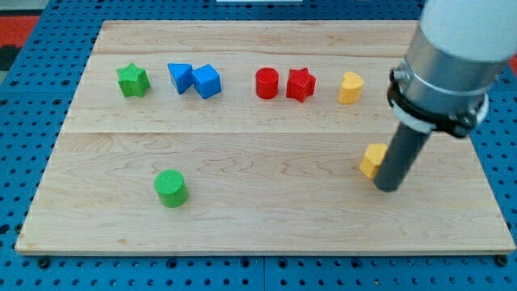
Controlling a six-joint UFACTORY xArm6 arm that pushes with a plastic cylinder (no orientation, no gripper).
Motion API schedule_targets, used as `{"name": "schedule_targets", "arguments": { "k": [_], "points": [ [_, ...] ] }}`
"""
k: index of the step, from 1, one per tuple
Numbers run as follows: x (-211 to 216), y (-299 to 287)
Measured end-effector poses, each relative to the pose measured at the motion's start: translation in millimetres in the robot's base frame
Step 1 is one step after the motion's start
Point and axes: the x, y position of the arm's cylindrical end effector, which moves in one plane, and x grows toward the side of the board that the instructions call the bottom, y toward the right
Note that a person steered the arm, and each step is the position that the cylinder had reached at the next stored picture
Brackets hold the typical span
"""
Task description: Move the yellow blocks in a horizontal line with a group of blocks
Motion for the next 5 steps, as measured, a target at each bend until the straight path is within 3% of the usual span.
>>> {"name": "schedule_targets", "arguments": {
  "k": [1, 2, 4, 5],
  "points": [
    [-49, -9],
    [-53, -61],
    [-106, -7],
    [-108, 4]
  ]
}}
